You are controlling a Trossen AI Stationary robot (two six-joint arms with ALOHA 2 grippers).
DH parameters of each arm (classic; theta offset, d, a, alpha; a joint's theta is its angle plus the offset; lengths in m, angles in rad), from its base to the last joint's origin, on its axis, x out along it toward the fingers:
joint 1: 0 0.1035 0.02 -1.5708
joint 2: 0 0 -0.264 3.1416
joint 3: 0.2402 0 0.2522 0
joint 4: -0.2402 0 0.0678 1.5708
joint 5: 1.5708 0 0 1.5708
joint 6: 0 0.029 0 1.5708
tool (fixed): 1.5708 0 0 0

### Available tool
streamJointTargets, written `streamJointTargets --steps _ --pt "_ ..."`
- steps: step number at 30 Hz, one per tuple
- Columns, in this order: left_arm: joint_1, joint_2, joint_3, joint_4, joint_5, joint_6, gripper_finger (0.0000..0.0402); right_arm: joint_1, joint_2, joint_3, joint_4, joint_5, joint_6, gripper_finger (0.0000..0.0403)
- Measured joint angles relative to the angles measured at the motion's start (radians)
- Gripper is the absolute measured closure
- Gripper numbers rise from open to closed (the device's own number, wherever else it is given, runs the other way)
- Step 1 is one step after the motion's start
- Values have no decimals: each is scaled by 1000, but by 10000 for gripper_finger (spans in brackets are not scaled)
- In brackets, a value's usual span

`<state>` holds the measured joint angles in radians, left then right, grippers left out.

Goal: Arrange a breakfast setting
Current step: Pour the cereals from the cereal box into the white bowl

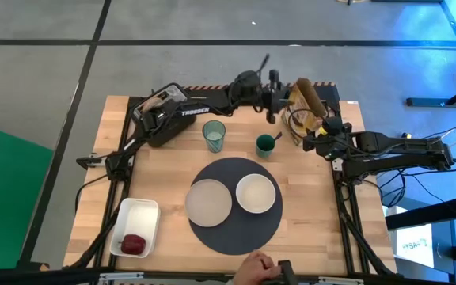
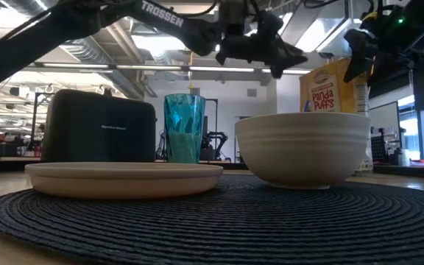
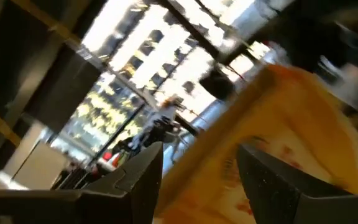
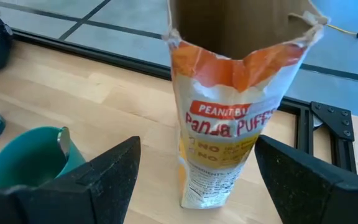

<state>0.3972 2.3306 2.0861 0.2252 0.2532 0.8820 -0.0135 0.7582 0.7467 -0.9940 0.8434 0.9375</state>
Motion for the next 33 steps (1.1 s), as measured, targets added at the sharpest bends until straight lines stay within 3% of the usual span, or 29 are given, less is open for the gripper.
streamJointTargets --steps 5,11,23,33 --pt "-4 22 -2 -50 -25 -7 202 0 0 0 37 -38 -8 98" --pt "-3 25 -1 -48 -44 -9 202 0 23 0 149 -92 -138 104" --pt "-7 26 -1 -76 15 70 202 0 162 0 214 -156 -139 216" --pt "-34 26 -1 -79 19 -51 202 0 168 20 246 -68 -93 225"
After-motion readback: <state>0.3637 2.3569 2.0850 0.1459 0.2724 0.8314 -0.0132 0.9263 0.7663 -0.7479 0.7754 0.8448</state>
